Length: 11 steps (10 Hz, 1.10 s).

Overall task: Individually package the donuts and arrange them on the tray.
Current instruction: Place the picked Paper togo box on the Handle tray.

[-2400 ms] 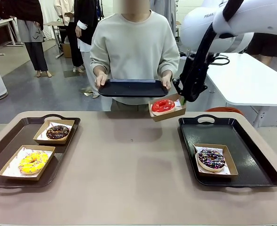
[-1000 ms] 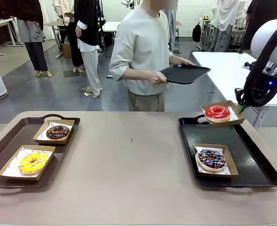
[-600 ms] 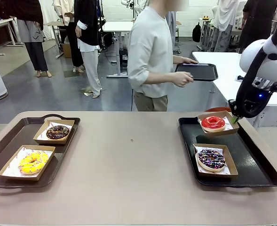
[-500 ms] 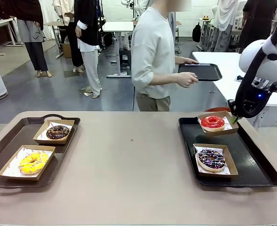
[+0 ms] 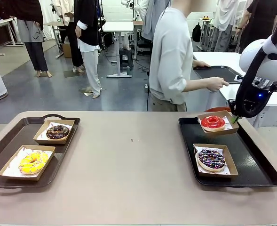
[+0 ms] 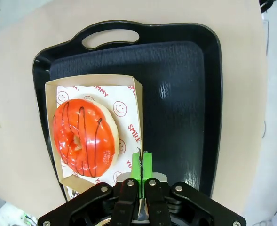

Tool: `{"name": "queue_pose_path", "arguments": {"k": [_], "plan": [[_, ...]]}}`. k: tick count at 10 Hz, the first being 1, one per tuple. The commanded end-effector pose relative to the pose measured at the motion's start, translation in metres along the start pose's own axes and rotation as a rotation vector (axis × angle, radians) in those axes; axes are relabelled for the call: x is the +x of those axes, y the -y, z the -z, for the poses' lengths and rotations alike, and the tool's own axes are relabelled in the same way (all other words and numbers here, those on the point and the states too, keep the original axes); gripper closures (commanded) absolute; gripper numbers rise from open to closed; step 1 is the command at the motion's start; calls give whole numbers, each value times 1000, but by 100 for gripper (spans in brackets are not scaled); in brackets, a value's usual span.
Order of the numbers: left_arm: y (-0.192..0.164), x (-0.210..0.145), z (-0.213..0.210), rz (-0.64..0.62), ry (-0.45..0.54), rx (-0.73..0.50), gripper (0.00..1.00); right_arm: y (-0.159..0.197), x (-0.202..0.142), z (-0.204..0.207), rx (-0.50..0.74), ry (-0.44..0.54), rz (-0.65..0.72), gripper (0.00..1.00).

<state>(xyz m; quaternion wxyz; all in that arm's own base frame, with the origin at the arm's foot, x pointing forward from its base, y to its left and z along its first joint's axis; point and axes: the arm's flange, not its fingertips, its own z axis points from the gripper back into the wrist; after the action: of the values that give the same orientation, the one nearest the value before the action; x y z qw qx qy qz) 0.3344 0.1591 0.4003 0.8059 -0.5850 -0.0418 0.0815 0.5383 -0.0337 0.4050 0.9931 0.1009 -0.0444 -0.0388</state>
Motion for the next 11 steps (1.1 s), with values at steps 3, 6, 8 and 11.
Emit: {"name": "queue_pose_path", "arguments": {"k": [3, 6, 8, 11], "plan": [[1, -3, -3, 9, -6, 4, 0, -6, 11, 32, -53, 14, -20, 99], [1, -3, -3, 9, -6, 4, 0, -7, 20, 55, -85, -1, -18, 99], [1, -3, -3, 9, -6, 4, 0, -7, 22, 66, -105, -8, -14, 99], [1, -3, -3, 9, -6, 4, 0, -8, 22, 67, -88, -13, -24, 41]]}}
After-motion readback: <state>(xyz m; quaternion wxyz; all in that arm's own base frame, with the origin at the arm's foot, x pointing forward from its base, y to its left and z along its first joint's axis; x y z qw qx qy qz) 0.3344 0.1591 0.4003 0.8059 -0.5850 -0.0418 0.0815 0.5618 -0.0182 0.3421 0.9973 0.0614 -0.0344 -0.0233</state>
